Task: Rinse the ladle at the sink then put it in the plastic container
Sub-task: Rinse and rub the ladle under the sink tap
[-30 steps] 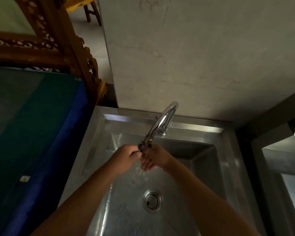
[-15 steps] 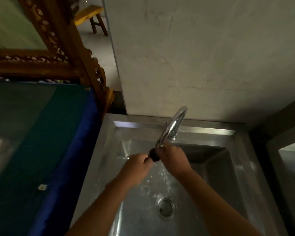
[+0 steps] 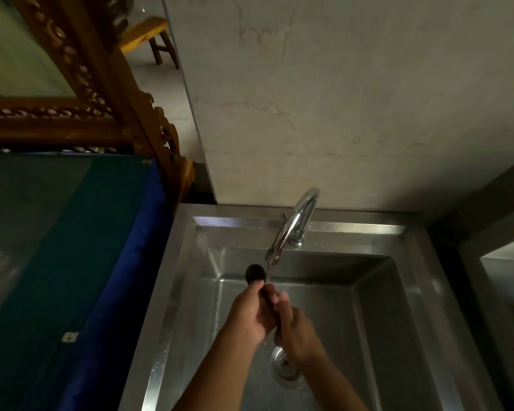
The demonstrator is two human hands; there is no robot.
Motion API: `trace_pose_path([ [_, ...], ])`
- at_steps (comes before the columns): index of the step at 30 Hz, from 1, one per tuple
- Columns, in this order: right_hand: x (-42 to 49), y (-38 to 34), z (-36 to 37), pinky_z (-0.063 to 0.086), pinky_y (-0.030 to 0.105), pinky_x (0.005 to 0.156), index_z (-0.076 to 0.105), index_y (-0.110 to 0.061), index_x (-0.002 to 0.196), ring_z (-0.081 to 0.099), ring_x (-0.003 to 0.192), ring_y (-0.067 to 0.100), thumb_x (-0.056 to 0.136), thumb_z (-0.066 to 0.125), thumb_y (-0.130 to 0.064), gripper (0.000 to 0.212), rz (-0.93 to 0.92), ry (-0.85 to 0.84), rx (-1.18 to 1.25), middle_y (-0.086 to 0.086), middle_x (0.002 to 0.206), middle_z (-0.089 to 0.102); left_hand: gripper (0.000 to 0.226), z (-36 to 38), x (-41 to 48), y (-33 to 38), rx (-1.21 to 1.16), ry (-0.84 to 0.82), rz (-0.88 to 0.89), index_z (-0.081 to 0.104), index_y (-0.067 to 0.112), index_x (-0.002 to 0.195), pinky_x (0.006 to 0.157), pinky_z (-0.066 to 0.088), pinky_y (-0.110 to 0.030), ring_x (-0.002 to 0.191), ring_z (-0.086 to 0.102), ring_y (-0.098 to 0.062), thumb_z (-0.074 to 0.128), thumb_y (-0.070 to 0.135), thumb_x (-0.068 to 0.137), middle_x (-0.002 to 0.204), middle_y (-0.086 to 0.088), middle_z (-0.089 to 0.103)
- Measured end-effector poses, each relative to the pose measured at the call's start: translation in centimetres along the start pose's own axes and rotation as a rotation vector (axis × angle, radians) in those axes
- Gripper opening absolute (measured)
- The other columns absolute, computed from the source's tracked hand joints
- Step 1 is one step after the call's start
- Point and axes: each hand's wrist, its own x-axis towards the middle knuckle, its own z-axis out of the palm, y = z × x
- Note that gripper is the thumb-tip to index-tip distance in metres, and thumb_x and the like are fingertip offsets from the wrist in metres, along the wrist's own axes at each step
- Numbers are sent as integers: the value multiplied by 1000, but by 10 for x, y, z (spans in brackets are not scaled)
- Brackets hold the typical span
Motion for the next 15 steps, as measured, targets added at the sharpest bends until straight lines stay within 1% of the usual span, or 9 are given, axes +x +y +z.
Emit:
trace_pose_path([
  [1,2,3,-7,44,24,52,65,-21,77,55,46,0,100,28,-52,53,-12,-28,-16,-5,52,60,35,-2,1,2,36,-30,-18,61,5,69,54,50,-29,46,60,-21,51,25,96,52,-7,57],
  [3,8,7,-21,44,22,53,66,-20,81,55,49,3,98,32,-55,52,-41,-86,-39,-5,58,63,28,-1,0,8,157,-61,-7,64,4,77,61,51,-34,55,69,-23,51,20,96,65,-11,71],
  [5,16,9,-35,42,20,49,65,-19,68,53,44,5,97,33,-59,59,-78,-142,-154,-4,51,61,23,3,-1,13,259,-92,49,64,0,84,67,56,-40,68,73,-27,50,12,97,78,-18,75],
  [7,25,6,-51,43,24,53,61,-20,57,50,41,6,98,39,-53,57,-87,-191,-325,-3,46,56,18,8,-2,19,435,-84,142,61,0,89,63,60,-38,68,74,-27,46,6,98,75,-17,75],
  [9,34,-1,-72,43,28,58,57,-22,55,48,43,7,100,43,-45,53,-91,-267,-468,-5,49,53,14,11,-5,26,715,-44,256,57,2,91,49,58,-31,56,72,-24,45,6,98,65,-14,73],
  [10,37,-7,-82,43,28,58,56,-22,56,47,44,6,101,42,-43,52,-91,-320,-527,-6,51,53,14,10,-5,30,886,-36,309,56,2,90,45,55,-28,51,70,-23,46,9,99,64,-14,72],
  [11,39,-14,-91,42,27,58,55,-23,58,46,44,4,101,40,-43,50,-92,-369,-590,-7,52,52,17,11,-5,35,1057,-35,355,56,1,90,45,54,-28,50,69,-23,47,13,99,65,-15,72],
  [13,41,-33,-103,41,23,57,53,-24,60,45,42,-1,102,37,-44,49,-100,-444,-742,-8,54,51,27,10,-6,47,1418,-36,455,61,0,91,55,58,-33,53,70,-25,49,22,99,68,-16,74],
  [15,42,-53,-109,40,19,56,50,-26,61,46,40,-5,103,36,-41,47,-132,-502,-861,-8,57,51,31,10,-5,56,1742,2,624,65,6,90,67,60,-36,60,72,-23,49,31,98,70,-10,75],
])
